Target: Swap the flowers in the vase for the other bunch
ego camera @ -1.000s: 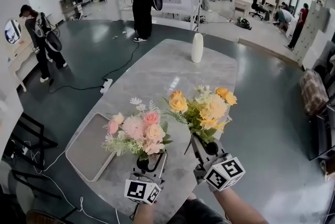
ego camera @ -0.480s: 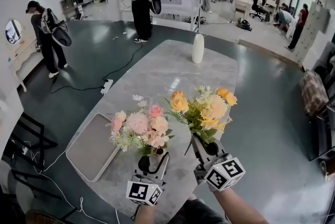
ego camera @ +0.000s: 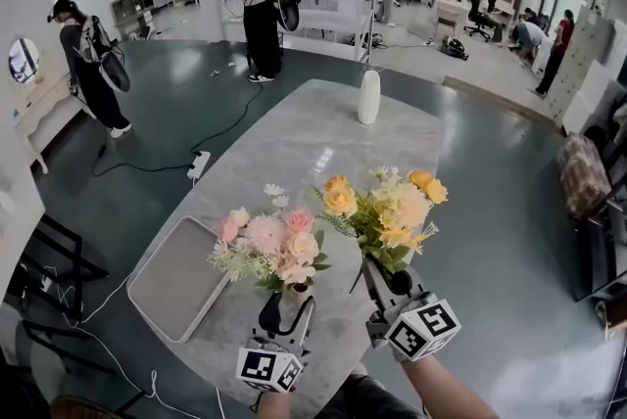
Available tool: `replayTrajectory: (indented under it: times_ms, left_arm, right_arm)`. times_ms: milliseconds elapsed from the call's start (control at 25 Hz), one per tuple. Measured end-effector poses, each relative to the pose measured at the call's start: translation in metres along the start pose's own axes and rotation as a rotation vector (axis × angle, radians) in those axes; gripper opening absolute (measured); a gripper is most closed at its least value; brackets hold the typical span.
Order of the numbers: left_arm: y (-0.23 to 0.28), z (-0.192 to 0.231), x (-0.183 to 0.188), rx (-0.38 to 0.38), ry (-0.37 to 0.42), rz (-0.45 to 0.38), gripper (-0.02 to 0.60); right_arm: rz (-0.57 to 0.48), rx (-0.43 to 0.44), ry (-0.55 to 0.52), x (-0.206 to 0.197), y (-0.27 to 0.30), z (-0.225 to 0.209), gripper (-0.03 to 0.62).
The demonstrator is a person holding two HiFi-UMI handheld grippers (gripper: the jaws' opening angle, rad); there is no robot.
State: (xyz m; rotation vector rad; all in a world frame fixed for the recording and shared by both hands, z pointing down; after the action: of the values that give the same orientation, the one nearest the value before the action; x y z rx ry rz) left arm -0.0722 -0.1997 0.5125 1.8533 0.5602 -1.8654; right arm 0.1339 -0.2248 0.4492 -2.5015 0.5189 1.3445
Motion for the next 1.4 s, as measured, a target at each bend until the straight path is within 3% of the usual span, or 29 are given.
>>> replayTrajectory:
  times_ms: [400, 680, 800, 960, 1400]
  left_arm:
    - [-0.019, 0.007, 0.015, 0.004, -0.029, 0.008, 0.257]
    - [-0.029, 0.008, 0.031, -0.009, -0.022, -0.022, 0.06]
    - [-0.033, 0.006, 0.032, -0.023, -0.029, -0.031, 0.014]
    - [-0.038, 0.002, 0.034, -0.023, -0.025, -0.041, 0.014]
    - [-0.064, -0.013, 0.048, 0.071, -0.04, -0.04, 0.014]
  right_arm:
    - [-0.005, -0.028, 0.0, 0.008, -0.003, 0.015, 0.066]
    - [-0.019, -0.03, -0.002, 0.016, -0.01, 0.026, 0.066]
    - [-0.024, -0.029, -0.004, 0.015, -0.017, 0.029, 0.066]
    - [-0.035, -0.021, 0.007, 0.015, -0.024, 0.03, 0.066]
    - [0.007, -0.009, 0.024, 0.017, -0.037, 0.027, 0.066]
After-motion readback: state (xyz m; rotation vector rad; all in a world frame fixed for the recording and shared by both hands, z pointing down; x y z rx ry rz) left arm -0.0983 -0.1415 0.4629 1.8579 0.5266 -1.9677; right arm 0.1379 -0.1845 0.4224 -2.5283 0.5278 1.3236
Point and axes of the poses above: the fingertips, and each gripper's own axes: y forward along the fingers, z to its left, x out of its top, the point moved 6 cm from there along -y, backward along the fingers, and after that the axes turned 13 degrees about y, right-handed, at the moved point
